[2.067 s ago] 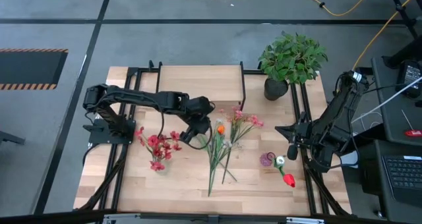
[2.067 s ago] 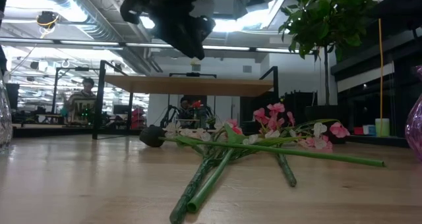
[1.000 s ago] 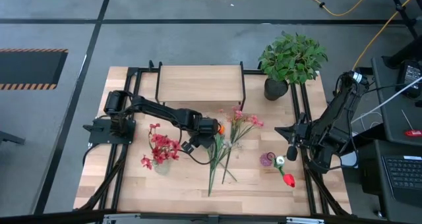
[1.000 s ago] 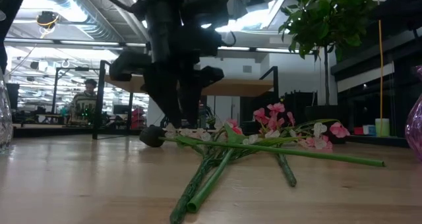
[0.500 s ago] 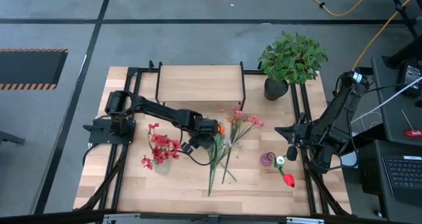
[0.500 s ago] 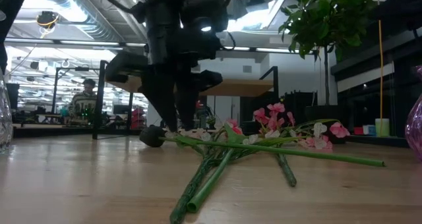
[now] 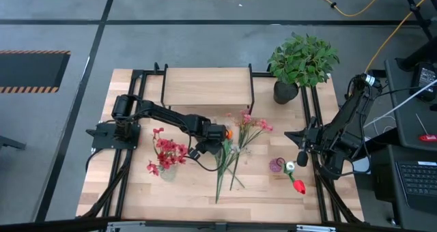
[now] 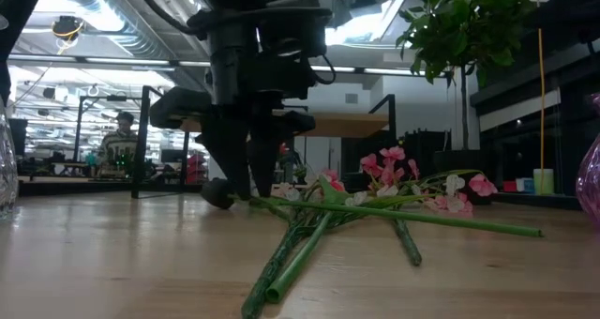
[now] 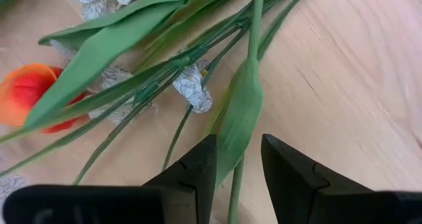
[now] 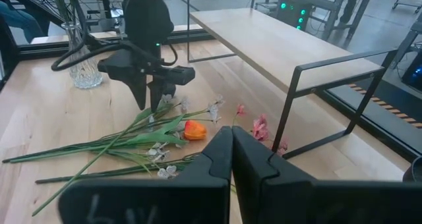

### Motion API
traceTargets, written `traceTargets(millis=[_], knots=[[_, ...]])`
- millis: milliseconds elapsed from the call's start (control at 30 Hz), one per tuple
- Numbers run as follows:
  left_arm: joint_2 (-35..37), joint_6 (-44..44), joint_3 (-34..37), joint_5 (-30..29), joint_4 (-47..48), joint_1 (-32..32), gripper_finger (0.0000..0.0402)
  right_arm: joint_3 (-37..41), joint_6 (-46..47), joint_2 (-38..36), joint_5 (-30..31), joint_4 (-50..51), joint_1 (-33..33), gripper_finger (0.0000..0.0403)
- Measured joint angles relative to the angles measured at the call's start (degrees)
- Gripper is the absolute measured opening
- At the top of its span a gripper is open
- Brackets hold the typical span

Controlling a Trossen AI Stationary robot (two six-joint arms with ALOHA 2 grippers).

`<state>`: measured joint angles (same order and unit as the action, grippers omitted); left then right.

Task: Pick and place flowers into a vace then onto a shelf
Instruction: Put the black flower into the pink vase

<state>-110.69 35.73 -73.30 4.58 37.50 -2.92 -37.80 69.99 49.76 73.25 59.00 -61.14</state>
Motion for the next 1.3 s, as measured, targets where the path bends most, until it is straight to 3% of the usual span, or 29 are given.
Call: traceTargets(millis=[1033,1167,1300], knots=[[-0.4,-0.4,2.6,2.8,0.1,0.0,0.01,0.0,0.2,0.0,0.0,0.0,0.0,0.001],[-0.4,1.4,2.6,2.8,0.1,0.0,0.008,0.0,0.2,0.0,0.0,0.0,0.0,0.001],[-0.3,1.5,2.6,0.9,0.0,0.0,0.0032,0.0,0.2,0.0,0.0,0.0,0.0,0.001]])
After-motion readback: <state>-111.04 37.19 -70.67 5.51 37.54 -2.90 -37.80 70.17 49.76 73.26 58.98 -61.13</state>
